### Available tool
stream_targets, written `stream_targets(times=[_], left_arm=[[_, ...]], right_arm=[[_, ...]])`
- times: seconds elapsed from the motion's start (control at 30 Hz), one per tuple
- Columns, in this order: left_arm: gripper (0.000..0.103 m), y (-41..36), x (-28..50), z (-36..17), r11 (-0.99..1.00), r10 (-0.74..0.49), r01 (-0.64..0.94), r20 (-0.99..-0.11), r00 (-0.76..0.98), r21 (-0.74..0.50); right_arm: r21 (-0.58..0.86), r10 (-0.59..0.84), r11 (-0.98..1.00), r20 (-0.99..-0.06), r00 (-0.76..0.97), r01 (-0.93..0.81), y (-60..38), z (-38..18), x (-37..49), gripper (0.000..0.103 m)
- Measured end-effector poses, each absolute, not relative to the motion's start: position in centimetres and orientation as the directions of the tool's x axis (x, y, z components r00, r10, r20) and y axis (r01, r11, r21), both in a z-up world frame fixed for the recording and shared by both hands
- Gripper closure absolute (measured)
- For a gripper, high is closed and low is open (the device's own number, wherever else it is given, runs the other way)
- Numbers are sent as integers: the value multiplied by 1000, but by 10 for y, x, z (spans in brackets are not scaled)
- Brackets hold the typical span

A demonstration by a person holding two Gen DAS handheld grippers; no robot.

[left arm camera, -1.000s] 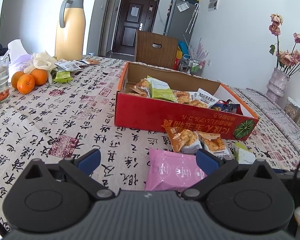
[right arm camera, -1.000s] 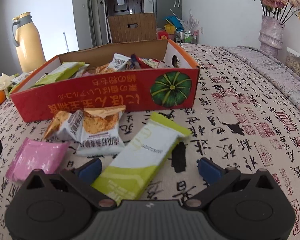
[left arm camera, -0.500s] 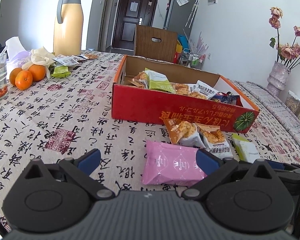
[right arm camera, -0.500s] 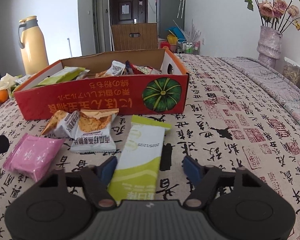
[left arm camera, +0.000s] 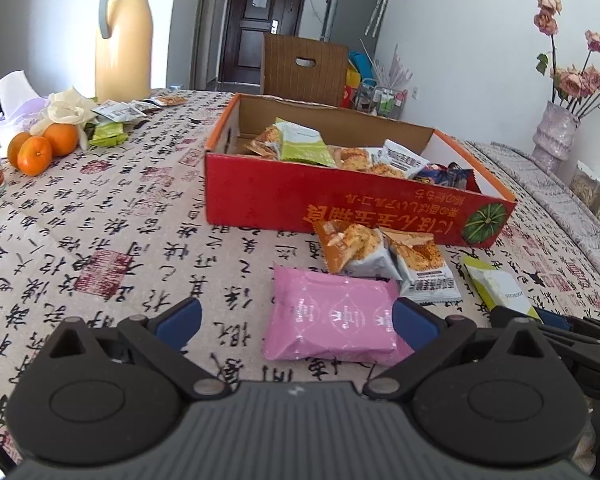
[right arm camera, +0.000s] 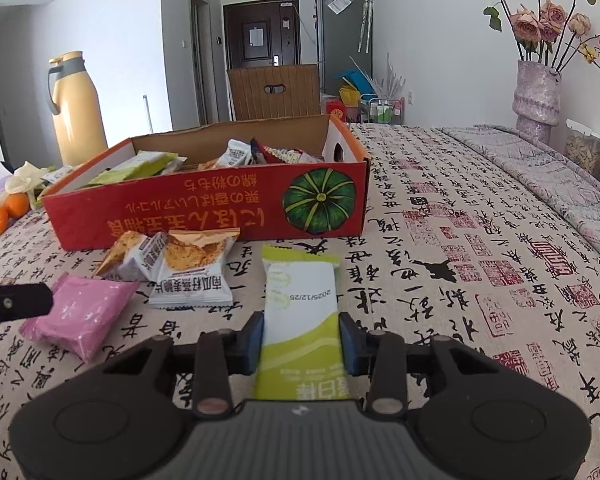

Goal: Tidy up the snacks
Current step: 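Grasp a green-white bar with the right gripper, then grasp a pink packet with the left gripper while the right gripper holds the bar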

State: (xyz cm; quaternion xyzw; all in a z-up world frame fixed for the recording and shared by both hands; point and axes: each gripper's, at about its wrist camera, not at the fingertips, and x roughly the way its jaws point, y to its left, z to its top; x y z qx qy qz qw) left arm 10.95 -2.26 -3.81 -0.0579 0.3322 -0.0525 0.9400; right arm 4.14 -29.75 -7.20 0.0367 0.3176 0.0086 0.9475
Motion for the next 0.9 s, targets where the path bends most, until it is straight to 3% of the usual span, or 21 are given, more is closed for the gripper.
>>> stream_targets(times=[0.3,0.57,0.9], left_arm=[[0,-49,130,-42,983,-183,124,-691,700,-135],[0,-69,148,-49,993,-90,115,-750,656,-19],[0,-69,154,-59,997,-56,80,-772,634,-7]], right_arm=[[102,57,995,-568,821,1,-305,-66,33,66],[121,67,993,-557,828,1,-311,-65,29,66],[136,82,991,-558,826,-7,-312,-68,28,66]])
